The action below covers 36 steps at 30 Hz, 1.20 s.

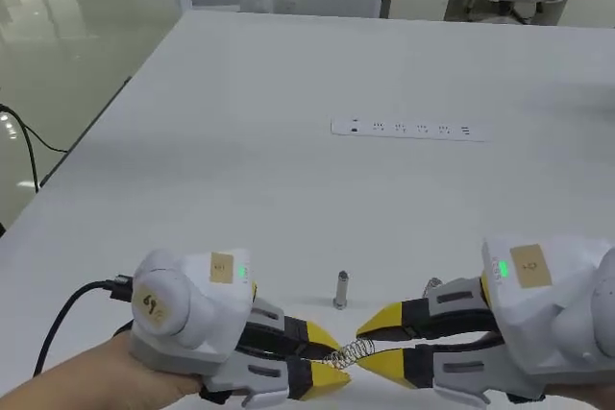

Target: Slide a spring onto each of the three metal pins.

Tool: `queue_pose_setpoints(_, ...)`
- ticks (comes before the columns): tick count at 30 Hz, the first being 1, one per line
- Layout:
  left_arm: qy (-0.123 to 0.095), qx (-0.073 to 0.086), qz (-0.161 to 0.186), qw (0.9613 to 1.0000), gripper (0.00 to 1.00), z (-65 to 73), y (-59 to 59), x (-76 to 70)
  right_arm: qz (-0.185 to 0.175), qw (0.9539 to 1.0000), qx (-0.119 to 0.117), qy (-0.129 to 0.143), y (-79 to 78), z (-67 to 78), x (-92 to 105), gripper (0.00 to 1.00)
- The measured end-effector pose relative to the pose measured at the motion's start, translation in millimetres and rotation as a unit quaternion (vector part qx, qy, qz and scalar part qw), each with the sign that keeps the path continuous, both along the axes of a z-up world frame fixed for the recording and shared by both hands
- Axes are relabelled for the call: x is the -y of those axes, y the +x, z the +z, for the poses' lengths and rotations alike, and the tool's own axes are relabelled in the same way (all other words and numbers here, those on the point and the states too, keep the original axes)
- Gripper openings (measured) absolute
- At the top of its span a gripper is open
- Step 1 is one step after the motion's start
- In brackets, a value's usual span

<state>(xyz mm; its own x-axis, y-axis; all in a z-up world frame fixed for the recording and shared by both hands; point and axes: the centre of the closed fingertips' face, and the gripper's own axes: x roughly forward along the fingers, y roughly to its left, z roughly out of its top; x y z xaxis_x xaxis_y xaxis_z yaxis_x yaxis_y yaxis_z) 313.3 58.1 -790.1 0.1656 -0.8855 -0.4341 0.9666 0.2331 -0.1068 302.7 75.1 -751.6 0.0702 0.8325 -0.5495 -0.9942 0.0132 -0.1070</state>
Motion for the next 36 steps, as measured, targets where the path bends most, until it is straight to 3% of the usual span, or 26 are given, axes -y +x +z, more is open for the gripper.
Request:
queue_pose_setpoints(3,-0.008,0.001,0.001,1.0,0.02,3.5,0.9,3.8,0.001,0.9999,0.006,0.012,1.4,7.6,-6.2,0.07)
queue_pose_setpoints(12,-0.015,0.005,0.007,0.9999,0.03,7.7,3.7,7.4,0.009,0.999,0.041,0.012,2.0,11.6,-15.1,0.07)
queue_pose_setpoints(17,-0.02,-0.002,0.015,0.9997,0.03,8.0,4.3,6.3,0.01,0.9985,0.052,0.015,2.2,11.7,-17.7,0.07)
queue_pose_setpoints(29,-0.016,-0.006,0.032,0.9993,0.04,4.7,3.7,0.6,0.02,0.9981,0.057,0.01,2.3,9.8,-18.3,0.07)
queue_pose_setpoints(33,-0.031,-0.012,0.04,0.9987,0.07,8.7,4.4,1.3,0.023,0.9981,0.057,0.006,1.4,8.4,-18.2,0.07)
queue_pose_setpoints(36,-0.028,-0.014,0.042,0.9986,0.09,7.5,4.4,0.5,0.022,0.9981,0.058,0.007,1.4,8.2,-18.4,0.07)
